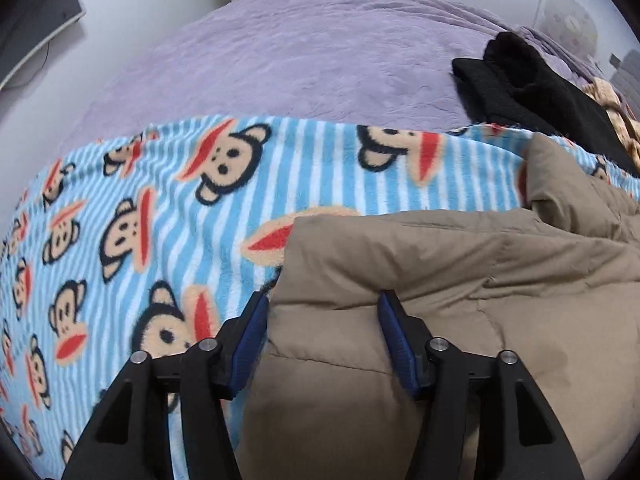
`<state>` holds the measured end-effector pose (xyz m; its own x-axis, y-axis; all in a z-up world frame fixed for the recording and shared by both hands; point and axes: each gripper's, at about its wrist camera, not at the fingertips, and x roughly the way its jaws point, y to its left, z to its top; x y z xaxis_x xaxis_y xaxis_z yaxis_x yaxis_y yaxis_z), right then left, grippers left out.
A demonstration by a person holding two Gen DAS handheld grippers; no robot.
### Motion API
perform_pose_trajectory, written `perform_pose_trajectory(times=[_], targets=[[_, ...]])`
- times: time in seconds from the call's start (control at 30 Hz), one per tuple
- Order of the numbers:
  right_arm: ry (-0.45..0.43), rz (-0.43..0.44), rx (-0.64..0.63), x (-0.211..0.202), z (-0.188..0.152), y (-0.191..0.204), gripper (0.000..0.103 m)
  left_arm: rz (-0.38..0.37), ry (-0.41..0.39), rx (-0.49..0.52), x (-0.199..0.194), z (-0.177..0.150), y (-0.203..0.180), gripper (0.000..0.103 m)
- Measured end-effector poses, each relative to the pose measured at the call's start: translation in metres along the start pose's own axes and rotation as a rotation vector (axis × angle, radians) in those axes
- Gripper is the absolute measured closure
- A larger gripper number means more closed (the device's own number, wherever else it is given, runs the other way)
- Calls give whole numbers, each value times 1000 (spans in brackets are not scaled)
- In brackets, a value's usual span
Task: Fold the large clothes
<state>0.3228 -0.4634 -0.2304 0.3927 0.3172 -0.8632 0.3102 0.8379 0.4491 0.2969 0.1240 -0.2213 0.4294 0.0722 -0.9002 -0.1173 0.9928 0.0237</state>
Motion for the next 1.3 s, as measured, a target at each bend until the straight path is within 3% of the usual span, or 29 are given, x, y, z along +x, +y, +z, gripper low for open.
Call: perform_pose_trajectory(times=[0.07, 0.23, 0.33, 0.43, 0.57, 0.67, 0.77, 0.83, 0.97, 1.3], targets=[[-13, -30, -8, 10, 2, 0, 103, -17, 11, -58, 15, 1, 0, 32], [-21, -101, -27, 28, 11, 9, 103, 36, 0, -51, 20, 2, -12, 28], [-17, -159, -14, 20, 12, 17, 103, 51, 8, -65, -8, 1, -7, 28], [-27, -233, -57, -7, -3, 40, 103, 24, -39, -23, -56, -13, 0, 28], [-79, -198, -105, -61, -51, 56, 99, 47, -44, 48, -90, -52, 7, 28], [-85, -209, -122, -83, -93, 52, 99, 97, 20, 42, -76, -78, 19, 28], [-46, -246, -121, -79, -126, 37, 99, 66, 68, -30, -55, -95, 34, 27], [-46, -238, -128, -68, -132, 29, 100, 72, 68, -52, -53, -98, 37, 23], [-34, -248, -119, -65, -130, 27, 100, 131, 79, 7, -74, -96, 26, 24], [10, -177, 2, -105, -187, 25, 99, 64, 133, -1, -121, -134, 8, 23]])
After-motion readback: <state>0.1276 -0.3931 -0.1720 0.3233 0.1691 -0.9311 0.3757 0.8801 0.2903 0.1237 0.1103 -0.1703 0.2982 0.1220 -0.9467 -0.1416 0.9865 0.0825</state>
